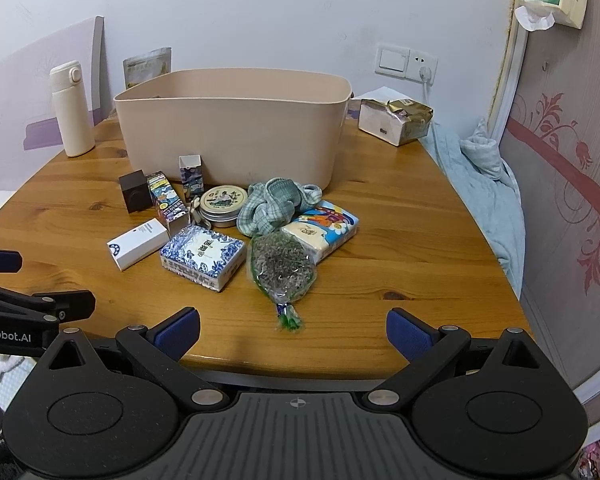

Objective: Organize objects
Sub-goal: 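Move both tools toward the items in front of the basket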

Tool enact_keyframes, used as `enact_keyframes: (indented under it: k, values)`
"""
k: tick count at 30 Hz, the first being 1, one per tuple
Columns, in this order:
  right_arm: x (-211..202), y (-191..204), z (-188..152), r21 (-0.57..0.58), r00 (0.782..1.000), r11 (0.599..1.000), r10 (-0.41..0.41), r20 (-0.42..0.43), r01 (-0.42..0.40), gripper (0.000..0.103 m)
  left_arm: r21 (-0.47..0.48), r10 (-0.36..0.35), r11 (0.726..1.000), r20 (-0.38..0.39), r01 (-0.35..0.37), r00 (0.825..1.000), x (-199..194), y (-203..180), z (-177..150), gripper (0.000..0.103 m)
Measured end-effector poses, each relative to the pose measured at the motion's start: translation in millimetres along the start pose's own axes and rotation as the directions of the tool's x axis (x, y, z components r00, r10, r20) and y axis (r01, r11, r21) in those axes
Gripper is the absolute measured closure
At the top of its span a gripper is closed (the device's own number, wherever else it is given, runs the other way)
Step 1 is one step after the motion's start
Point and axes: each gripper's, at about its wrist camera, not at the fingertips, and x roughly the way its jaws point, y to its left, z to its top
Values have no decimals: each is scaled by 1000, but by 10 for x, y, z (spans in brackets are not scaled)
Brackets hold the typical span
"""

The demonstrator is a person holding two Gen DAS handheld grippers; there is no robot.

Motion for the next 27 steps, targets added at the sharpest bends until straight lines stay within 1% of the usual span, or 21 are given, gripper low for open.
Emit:
enact_keyframes:
  k: [12, 16, 27]
  values:
    - [8, 13, 3, -2, 1000, 1000, 0, -2, 0, 2, -6, -7, 1000, 13, 7, 1000, -15, 32, -9, 0]
    - [29, 19, 1, -5, 1000, 1000, 0, -7, 0, 2, -13, -19, 1000, 14, 20, 1000, -15, 35, -7, 0]
    - [66, -14, 7, 3, 1000, 1000, 8, -18, -8, 2, -12, -30, 999, -7, 30, 1000, 68, 31, 5, 0]
